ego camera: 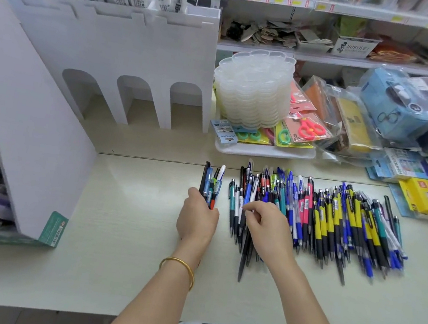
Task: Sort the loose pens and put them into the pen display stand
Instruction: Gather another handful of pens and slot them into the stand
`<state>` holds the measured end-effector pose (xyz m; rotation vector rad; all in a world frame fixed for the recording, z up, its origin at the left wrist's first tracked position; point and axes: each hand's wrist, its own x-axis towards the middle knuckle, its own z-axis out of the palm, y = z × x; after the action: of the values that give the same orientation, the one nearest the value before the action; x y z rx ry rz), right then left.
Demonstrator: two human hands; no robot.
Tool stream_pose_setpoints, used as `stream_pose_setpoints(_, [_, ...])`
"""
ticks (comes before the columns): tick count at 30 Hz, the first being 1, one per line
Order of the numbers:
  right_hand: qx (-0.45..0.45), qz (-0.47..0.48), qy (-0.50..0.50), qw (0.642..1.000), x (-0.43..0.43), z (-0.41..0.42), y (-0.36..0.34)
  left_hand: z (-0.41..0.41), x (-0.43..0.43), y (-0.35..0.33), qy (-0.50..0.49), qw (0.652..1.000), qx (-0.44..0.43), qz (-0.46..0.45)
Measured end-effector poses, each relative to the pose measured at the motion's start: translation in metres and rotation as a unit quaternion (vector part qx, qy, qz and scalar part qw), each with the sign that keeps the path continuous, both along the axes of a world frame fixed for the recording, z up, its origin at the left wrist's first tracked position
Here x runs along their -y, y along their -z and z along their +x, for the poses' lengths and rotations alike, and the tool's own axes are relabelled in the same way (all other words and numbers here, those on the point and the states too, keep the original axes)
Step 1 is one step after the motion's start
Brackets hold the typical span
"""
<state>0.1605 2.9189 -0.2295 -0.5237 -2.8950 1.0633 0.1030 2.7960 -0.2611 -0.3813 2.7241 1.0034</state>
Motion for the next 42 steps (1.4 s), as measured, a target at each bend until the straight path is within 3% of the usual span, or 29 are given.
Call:
stream_pose_setpoints(4, [0.005,-0.002,0.007,1.0,-0.002,0.006,0.0,0.002,0.0,0.0,0.02,0.998,-0.016,-0.062])
stream_pose_setpoints(7, [0.012,-0.005,0.01,1.0,-0.001,0.009,0.0,0.003,0.004,-0.001,0.017,0.999,-0.001,-0.046])
stream_pose_setpoints(11, [-0.015,-0.046,0.006,0.999,0.002,0.009,0.001,0.009,0.014,-0.012,-0.009,0.995,0.02,0.098])
stream_pose_setpoints(14, [-0.044,-0.204,0.053,0.977,0.017,0.009,-0.003,0.006,0.017,-0.034,-0.083,0.954,-0.007,0.289])
stream_pose_setpoints(17, [-0.016,-0.386,0.153,0.909,0.037,0.008,-0.002,-0.006,0.018,-0.065,-0.117,0.907,-0.048,0.403])
stream_pose_setpoints(19, [0.035,-0.493,0.208,0.844,0.051,0.008,-0.004,-0.01,0.016,-0.086,-0.11,0.879,-0.089,0.455])
stream_pose_setpoints(21, [0.057,-0.645,0.25,0.72,0.064,0.008,-0.013,-0.011,0.014,-0.103,-0.093,0.86,-0.134,0.483])
stream_pose_setpoints(23, [0.021,-0.759,0.263,0.596,0.072,0.002,-0.025,-0.006,0.01,-0.114,-0.069,0.858,-0.174,0.478])
stream_pose_setpoints(24, [-0.005,-0.791,0.266,0.551,0.074,-0.002,-0.032,-0.003,0.008,-0.117,-0.053,0.859,-0.191,0.472])
stream_pose_setpoints(26, [-0.038,-0.822,0.275,0.498,0.073,-0.012,-0.045,0.004,0.005,-0.123,-0.026,0.853,-0.222,0.472])
stream_pose_setpoints(28, [-0.048,-0.836,0.256,0.484,0.071,-0.021,-0.056,0.007,0.005,-0.127,-0.001,0.843,-0.253,0.475])
stream_pose_setpoints(33, [-0.07,-0.843,0.197,0.496,0.065,-0.035,-0.068,0.007,0.004,-0.138,0.063,0.827,-0.28,0.483])
stream_pose_setpoints(42, [-0.074,-0.837,0.145,0.523,0.058,-0.039,-0.083,0.008,0.001,-0.141,0.114,0.847,-0.278,0.439])
